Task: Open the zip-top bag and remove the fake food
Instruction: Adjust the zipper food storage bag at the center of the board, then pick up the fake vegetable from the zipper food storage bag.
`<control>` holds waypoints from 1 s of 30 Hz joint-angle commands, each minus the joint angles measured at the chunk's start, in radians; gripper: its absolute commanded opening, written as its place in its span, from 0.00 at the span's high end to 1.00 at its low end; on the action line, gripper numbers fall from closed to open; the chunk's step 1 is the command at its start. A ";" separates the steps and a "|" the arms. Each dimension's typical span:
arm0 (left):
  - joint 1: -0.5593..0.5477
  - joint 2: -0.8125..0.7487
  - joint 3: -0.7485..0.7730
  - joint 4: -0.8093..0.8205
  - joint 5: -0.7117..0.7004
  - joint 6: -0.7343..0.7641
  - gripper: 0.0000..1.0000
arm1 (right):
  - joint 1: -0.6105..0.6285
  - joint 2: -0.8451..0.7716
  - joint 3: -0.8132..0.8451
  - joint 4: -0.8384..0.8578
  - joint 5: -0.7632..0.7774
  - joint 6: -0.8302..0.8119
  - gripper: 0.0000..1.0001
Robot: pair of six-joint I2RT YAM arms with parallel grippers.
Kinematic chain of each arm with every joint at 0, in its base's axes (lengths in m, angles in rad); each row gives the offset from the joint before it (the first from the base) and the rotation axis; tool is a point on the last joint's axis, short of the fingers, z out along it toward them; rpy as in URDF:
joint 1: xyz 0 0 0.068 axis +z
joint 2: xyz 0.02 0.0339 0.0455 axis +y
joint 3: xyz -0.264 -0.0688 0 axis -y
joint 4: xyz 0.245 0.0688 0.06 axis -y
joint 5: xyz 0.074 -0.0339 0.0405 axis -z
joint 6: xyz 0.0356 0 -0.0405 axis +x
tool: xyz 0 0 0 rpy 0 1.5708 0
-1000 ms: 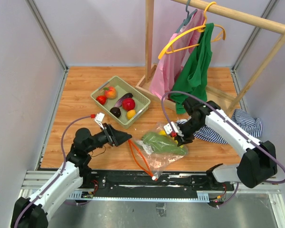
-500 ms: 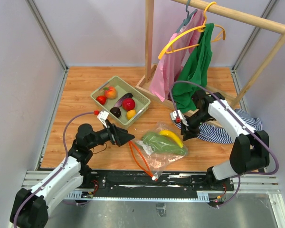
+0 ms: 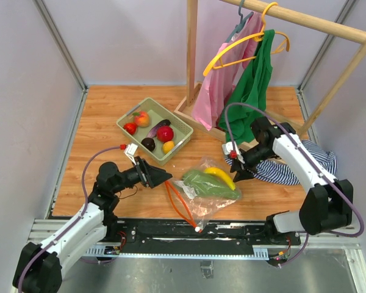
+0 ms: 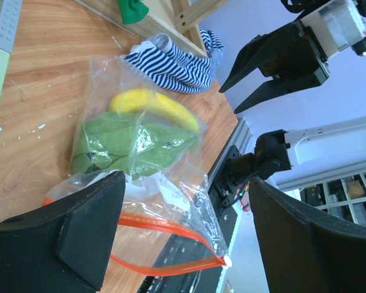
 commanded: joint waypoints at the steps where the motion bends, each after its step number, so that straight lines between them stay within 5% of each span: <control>1: -0.005 -0.047 -0.019 0.009 -0.006 -0.093 0.18 | -0.013 -0.075 -0.018 0.019 -0.123 -0.013 0.55; 8: -0.005 -0.149 -0.006 -0.176 -0.098 -0.089 0.29 | 0.020 -0.179 -0.060 0.118 -0.236 0.044 0.40; 20: -0.076 -0.223 0.036 -0.474 -0.207 -0.052 0.56 | 0.226 -0.182 -0.137 0.455 -0.017 0.330 0.28; 30: -0.344 -0.134 0.033 -0.456 -0.335 -0.120 0.62 | 0.335 -0.116 -0.249 0.571 0.131 0.319 0.22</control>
